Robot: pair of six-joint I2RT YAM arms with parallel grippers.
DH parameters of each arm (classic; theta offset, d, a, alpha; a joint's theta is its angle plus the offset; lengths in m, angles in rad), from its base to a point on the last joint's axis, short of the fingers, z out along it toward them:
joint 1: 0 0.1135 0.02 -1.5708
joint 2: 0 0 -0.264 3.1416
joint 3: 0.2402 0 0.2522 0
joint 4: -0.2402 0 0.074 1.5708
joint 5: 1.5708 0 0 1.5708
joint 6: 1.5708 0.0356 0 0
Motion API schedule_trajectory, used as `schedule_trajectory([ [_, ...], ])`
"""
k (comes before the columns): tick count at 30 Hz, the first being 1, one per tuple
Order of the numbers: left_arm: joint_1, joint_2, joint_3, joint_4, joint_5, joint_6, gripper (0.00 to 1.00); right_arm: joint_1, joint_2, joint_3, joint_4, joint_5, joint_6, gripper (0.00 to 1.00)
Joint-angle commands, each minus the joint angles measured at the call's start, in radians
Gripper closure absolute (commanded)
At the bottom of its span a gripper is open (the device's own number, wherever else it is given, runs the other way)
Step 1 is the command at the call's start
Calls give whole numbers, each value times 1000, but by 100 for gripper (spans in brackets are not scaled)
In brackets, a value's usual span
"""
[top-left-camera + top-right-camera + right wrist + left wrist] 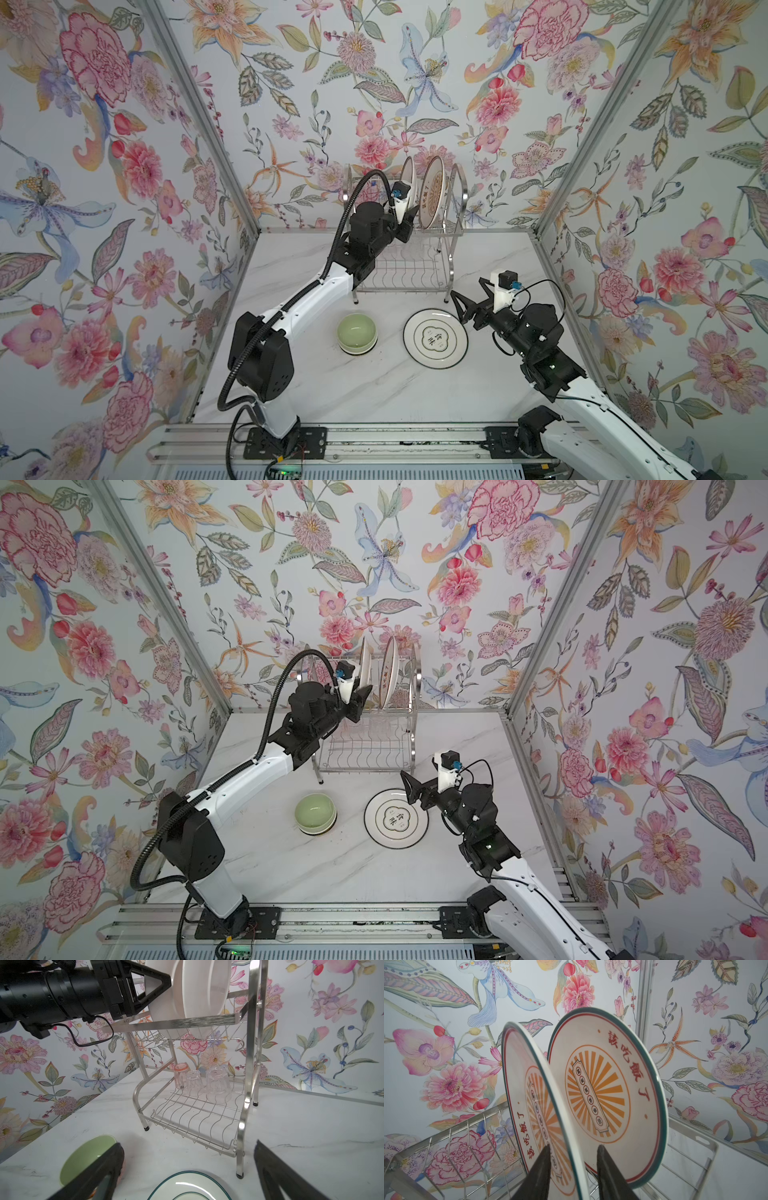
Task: Unload the mixed dishes from the dish rack
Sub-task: 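Close the left gripper on the rim of the nearest orange-sunburst plate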
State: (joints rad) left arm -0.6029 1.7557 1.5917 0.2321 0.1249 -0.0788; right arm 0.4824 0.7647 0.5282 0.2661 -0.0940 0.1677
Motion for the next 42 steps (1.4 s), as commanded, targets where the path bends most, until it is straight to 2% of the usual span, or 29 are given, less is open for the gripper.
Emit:
schedule_trajectory([
  [1,-15,19,63,19,-22,-15,63,1,-2,5,-25,36,-20,1],
  [7,-30,29,75,18,-43,-3,66,-5,11,13,-49,43,-12,1],
  [19,-37,19,36,70,-111,-26,80,-16,-4,10,-51,38,7,1],
  [42,-37,-12,-17,125,-110,-57,98,-23,38,3,-5,27,30,1],
])
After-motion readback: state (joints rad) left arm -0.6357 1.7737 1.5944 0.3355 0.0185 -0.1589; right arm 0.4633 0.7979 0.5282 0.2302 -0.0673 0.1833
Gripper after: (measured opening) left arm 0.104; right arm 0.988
